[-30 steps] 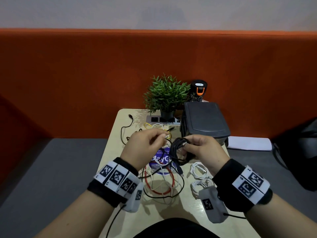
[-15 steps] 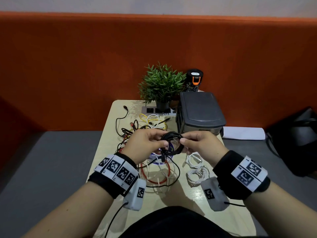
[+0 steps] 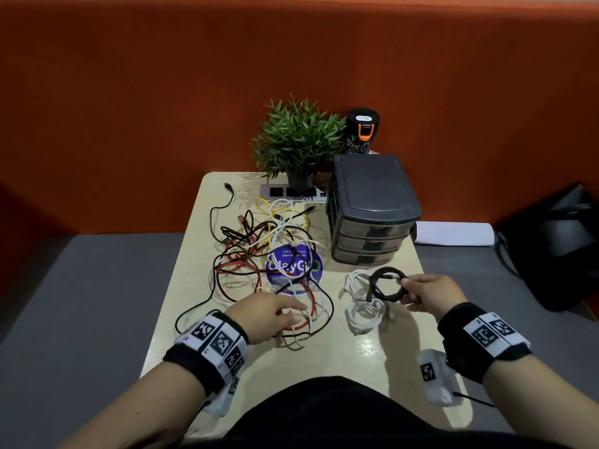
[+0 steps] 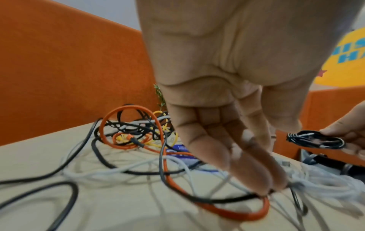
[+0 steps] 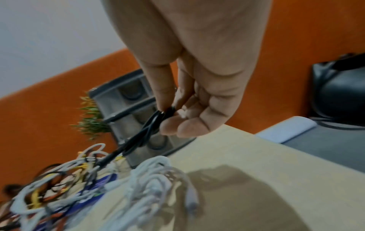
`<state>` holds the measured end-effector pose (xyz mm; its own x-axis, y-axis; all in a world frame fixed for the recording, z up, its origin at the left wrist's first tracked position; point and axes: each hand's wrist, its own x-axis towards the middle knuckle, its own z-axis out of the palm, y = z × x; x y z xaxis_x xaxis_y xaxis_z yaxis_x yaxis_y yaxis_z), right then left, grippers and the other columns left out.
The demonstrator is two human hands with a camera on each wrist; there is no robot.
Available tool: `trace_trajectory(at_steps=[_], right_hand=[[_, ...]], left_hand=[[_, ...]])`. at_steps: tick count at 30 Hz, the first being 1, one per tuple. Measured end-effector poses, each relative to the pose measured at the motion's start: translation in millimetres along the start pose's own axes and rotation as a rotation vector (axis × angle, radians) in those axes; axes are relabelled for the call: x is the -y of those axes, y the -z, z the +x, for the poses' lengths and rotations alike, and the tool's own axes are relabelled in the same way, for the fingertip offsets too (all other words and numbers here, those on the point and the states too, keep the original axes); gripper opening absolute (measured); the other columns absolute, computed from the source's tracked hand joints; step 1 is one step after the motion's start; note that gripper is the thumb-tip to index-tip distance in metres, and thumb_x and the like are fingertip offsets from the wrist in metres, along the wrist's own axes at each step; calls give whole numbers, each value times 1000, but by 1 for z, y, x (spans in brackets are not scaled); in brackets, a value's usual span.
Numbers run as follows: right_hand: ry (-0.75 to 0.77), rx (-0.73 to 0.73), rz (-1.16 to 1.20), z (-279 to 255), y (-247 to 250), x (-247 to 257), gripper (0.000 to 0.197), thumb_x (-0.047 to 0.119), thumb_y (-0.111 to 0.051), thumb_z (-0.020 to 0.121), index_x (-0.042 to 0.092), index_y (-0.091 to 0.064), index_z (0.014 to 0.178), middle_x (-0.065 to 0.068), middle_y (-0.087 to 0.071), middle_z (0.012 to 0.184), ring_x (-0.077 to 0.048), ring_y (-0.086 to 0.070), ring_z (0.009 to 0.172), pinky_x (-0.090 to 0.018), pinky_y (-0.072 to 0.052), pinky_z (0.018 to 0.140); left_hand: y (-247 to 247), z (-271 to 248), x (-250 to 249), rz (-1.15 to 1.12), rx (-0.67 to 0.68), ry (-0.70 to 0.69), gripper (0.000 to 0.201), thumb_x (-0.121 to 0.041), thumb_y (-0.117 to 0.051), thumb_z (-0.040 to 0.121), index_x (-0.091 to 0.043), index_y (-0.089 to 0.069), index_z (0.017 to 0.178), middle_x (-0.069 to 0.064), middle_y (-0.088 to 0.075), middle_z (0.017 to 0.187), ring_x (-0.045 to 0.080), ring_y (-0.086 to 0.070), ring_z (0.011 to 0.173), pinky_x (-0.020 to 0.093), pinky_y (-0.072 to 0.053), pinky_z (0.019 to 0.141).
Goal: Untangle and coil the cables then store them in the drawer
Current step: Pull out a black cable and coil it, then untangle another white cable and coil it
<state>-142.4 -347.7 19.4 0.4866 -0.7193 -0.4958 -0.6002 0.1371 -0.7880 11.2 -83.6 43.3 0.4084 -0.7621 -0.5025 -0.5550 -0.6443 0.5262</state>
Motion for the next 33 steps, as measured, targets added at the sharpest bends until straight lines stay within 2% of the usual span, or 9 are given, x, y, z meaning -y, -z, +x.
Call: trace_trajectory(at_steps=[3, 6, 10, 15, 19, 22, 25, 28, 33], right_hand=[[-120, -63, 124, 15, 12, -19, 7, 0, -58, 91, -4, -63, 95, -15, -60, 71, -14, -59, 37, -20, -48, 37], [-231, -100, 238, 24, 12, -28, 7, 1, -55, 92, -1, -59, 87, -17, -61, 73, -13, -60, 36, -21, -47, 36], [-293, -103, 357, 30, 3, -33, 7, 1, -52, 93, -2, -56, 88, -15, -65, 60, -18, -62, 40, -20, -44, 33], [-286, -36, 410, 28, -14, -25, 11, -5, -47, 95, -3, -48, 106, -21, -59, 76, -28, -63, 60, -29, -55, 43], [-254, -14, 319, 26, -29, -19, 9, -5, -51, 94, 3, -47, 95, -22, -57, 75, -20, -62, 38, -29, -54, 38], [-244, -18, 211, 28, -32, -24, 13, -2, -56, 92, 6, -45, 91, -22, -59, 72, -26, -60, 48, -34, -56, 45], [-192, -109, 66, 31, -29, -27, 23, 7, -67, 85, 10, -47, 96, -18, -61, 73, -27, -57, 56, -39, -54, 60], [-32, -192, -204, 21, -29, -14, 20, 17, -71, 81, 13, -54, 91, -12, -64, 75, -24, -54, 56, -33, -45, 58], [297, 219, -218, -29, -51, 30, 3, 12, -68, 85, 15, -67, 86, 0, -63, 72, -6, -54, 53, -14, -42, 47]], left_hand=[[-14, 3, 7, 52, 20, 54, 31, -44, -48, 95, -39, -57, 125, -6, -61, 124, 14, -56, 111, 23, -40, 86], [-25, 9, 17, 78, 30, 97, 29, -46, -50, 93, -37, -60, 119, -3, -58, 119, 15, -53, 111, 28, -42, 93], [-31, 10, 22, 97, -16, 131, 24, -45, -55, 91, -28, -65, 104, -4, -47, 100, 11, -49, 90, 25, -41, 82], [-30, 8, 28, 47, -86, 194, 21, -45, -61, 87, -26, -68, 91, -5, -49, 100, 11, -51, 89, 26, -43, 80], [-27, 7, 33, -3, -149, 204, 9, -26, -64, 87, -24, -71, 92, -6, -56, 104, 11, -56, 94, 22, -45, 81], [-27, 7, 37, -60, -228, 192, 20, -11, -58, 86, -24, -73, 91, -8, -64, 99, 9, -58, 88, 13, -40, 70], [-24, 6, 36, -92, -275, 172, 21, -10, -60, 87, -25, -73, 94, -13, -61, 93, 5, -56, 83, 7, -37, 64], [-18, 3, 35, -187, -316, 141, 21, -9, -67, 83, -29, -73, 87, -12, -65, 91, 7, -61, 81, 8, -44, 63], [-1, -8, 27, -196, -403, -51, 26, -8, -69, 82, -33, -74, 88, -16, -64, 89, -2, -58, 84, 4, -39, 72]])
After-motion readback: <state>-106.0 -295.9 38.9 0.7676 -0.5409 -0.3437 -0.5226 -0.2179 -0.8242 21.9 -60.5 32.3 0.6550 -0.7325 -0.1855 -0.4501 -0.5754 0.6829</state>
